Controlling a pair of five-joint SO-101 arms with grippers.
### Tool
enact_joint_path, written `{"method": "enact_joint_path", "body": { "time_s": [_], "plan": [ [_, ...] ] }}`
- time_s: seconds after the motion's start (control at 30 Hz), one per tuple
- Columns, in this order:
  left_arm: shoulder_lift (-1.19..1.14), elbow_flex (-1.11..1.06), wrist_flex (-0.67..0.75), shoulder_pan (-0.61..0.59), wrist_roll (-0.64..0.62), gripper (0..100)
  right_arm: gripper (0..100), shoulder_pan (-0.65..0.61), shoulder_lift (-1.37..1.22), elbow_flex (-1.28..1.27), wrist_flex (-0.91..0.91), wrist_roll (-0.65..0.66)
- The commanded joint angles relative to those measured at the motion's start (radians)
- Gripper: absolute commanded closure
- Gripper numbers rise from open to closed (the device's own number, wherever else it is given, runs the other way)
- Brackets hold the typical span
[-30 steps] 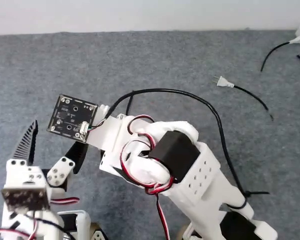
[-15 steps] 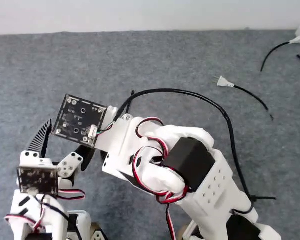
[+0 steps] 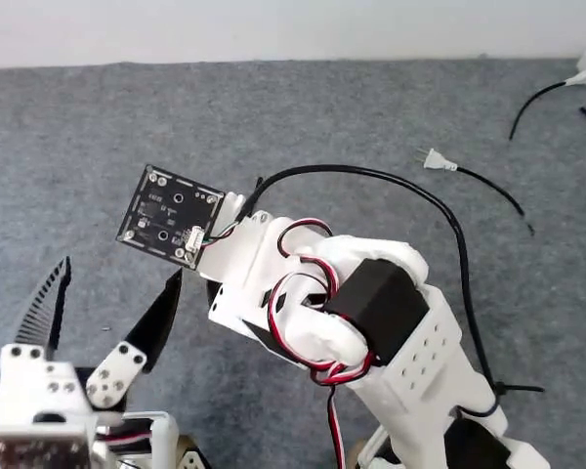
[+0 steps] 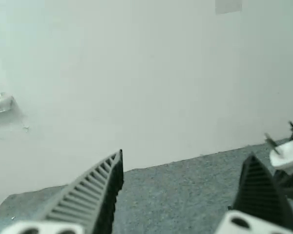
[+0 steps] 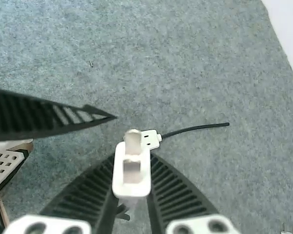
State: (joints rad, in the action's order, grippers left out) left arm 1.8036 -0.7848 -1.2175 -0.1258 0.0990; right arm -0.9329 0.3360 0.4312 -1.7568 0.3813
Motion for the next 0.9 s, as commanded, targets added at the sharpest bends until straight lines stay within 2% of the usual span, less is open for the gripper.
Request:
{"method": "enact_joint_path", "body": {
  "time_s": [0.0,0.13,0.37,0.7,0.87],
  "plan": [
    [0.018,0.073,-0.037,0.006,0.009,63,98.9,0.013,0.018,0.028,-0.033,0.017],
    [0.018,0.038,-0.051,0.005,0.011,63,98.9,0.065,-0.033,-0.155,0.044,0.014],
    [0.018,0.019,-0.051,0.005,0.055,63,98.9,0.203,-0.059,-0.535,0.348,0.021],
    [0.018,0.018,-0.051,-0.057,0.068,63,98.9,0.229,-0.064,-0.856,0.57,0.023],
    [0.018,0.018,-0.052,-0.06,0.068,63,98.9,0.229,-0.119,-0.944,0.613,0.015]
  ]
}}
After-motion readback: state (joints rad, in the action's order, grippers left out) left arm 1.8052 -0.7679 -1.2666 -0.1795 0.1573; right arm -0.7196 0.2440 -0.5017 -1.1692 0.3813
